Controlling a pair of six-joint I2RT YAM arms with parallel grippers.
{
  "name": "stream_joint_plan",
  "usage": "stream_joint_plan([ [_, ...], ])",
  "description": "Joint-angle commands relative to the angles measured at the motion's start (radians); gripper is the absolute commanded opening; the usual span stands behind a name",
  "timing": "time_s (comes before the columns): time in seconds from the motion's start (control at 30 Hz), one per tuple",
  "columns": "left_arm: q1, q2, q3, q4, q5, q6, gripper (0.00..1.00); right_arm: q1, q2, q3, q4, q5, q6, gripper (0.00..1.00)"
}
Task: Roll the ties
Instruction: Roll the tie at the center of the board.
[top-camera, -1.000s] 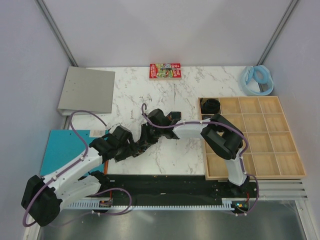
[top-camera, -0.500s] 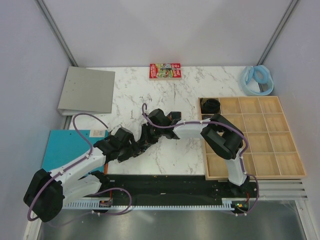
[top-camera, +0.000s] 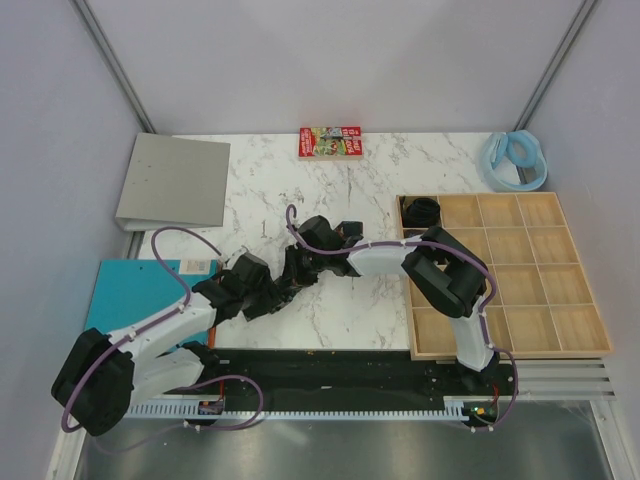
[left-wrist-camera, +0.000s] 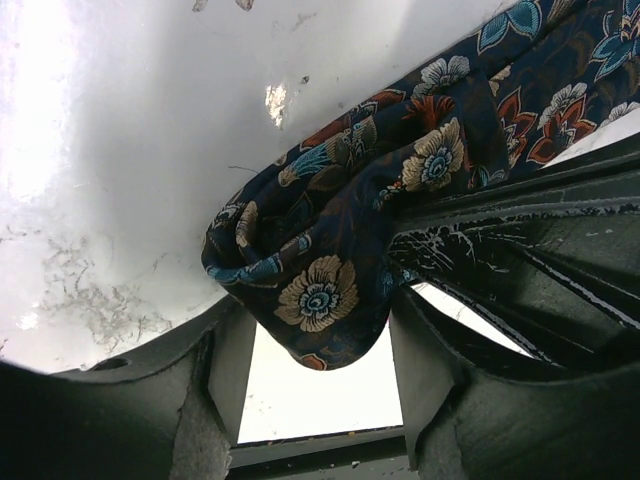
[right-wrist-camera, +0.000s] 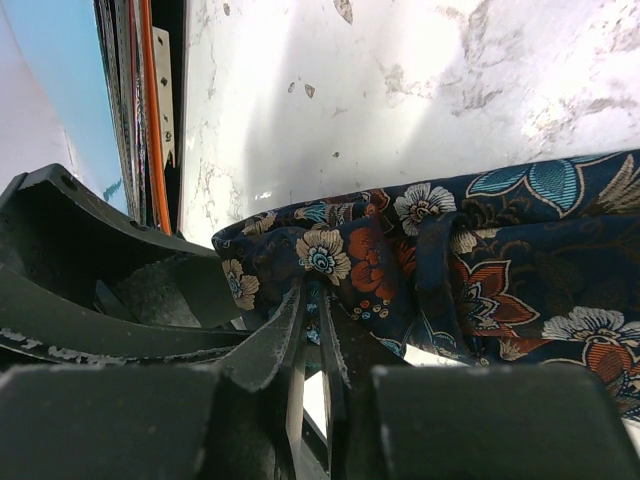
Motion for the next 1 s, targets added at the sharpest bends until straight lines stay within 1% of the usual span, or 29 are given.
stream_joint_plan([
  [0.0, 0.007, -0.019, 0.001, -0.048, -0.039, 0.010, 0.63, -0.002, 0.040, -0.035, -0.064, 0.053, -0.025, 0.17],
  [0.2, 0.005, -0.227, 0.012, -0.160, -0.056, -0.021, 0.74, -0.002, 0.034, -0.034, -0.062, 0.055, -0.017, 0.17],
  [0.23, 0.007, -0.243, 0.009, -0.166, -0.065, -0.024, 0.75, -0.002, 0.034, -0.034, -0.061, 0.056, -0.019, 0.17],
  [0.27, 0.005, -0.252, 0.008, -0.174, -0.073, -0.029, 0.79, -0.002, 0.032, -0.032, -0.062, 0.056, -0.016, 0.17],
  [0.3, 0.005, -0.259, 0.003, -0.183, -0.081, -0.035, 0.80, -0.001, 0.032, -0.032, -0.061, 0.056, -0.014, 0.17],
  [0.5, 0.007, -0.192, 0.001, -0.173, -0.113, -0.055, 0.78, -0.002, 0.028, -0.031, -0.061, 0.056, -0.011, 0.17],
  [0.63, 0.007, -0.119, 0.004, -0.127, -0.116, -0.050, 0.78, -0.001, 0.026, -0.032, -0.059, 0.055, -0.008, 0.17],
  [0.93, 0.007, -0.053, -0.028, -0.053, -0.105, -0.053, 0.76, -0.001, 0.032, -0.046, -0.059, 0.052, -0.002, 0.17],
  [0.97, 0.007, -0.039, -0.032, -0.038, -0.104, -0.056, 0.75, -0.001, 0.034, -0.046, -0.035, 0.053, -0.002, 0.17],
])
